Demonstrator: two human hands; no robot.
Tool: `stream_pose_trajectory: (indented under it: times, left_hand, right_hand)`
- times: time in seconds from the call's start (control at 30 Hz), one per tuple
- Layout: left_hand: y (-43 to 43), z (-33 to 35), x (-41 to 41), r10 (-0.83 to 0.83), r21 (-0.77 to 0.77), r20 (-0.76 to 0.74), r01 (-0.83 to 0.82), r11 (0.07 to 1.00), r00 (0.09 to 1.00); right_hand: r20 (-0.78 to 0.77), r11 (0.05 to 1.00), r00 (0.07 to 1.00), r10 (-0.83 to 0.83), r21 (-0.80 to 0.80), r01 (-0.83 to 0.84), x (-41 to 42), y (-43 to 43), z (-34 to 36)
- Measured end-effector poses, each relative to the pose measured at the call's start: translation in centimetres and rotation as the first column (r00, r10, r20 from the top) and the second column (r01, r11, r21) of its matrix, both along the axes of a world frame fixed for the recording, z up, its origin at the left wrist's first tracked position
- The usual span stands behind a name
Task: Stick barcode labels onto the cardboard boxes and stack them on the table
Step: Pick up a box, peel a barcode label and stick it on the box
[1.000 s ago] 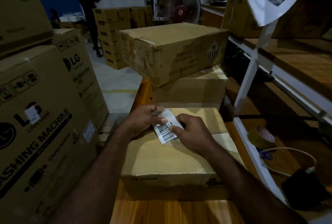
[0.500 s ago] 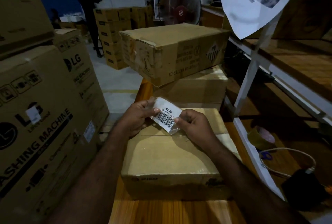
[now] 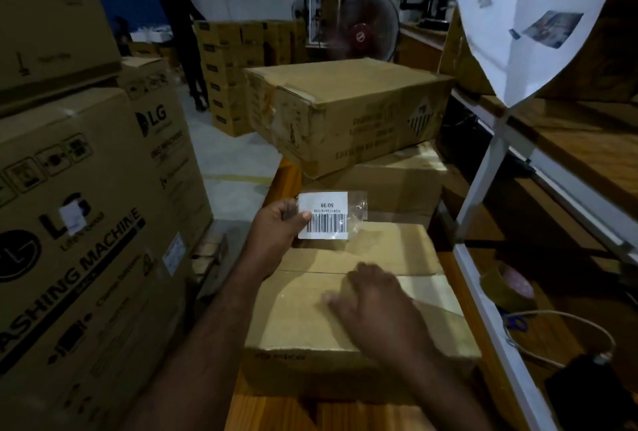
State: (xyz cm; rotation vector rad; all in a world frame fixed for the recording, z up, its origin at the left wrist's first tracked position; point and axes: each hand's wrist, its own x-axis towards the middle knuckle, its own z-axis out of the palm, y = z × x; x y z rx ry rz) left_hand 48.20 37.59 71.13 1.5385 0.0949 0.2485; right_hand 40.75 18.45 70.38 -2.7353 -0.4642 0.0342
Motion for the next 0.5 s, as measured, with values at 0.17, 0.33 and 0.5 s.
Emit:
stream_pose_trajectory:
  times: [0.17,0.33,0.5]
  left_hand:
    - [-0.4,-0.4,0.3,0.001,0.066,0.028,-0.003,0.998,1.0]
    - [0.2,-0.9,0.7,0.032,0.071,0.017,-0.034,0.997,0.999]
    - [0.7,-1.4,1.1,0.061,0.035,0.002,-0.061,0.998,0.998]
  right_hand:
    - [-0.12,0.965,0.981,0.152,-0.196,-0.174,1.2,3.6,0.0]
    - [-0.073,0.942,0.955,0.288,-0.156,-0.296,2.4,5.4,-0.3]
    - [-0.121,0.898,0.916,0.382,-0.186,-0.399,-0.6,1.3,0.1]
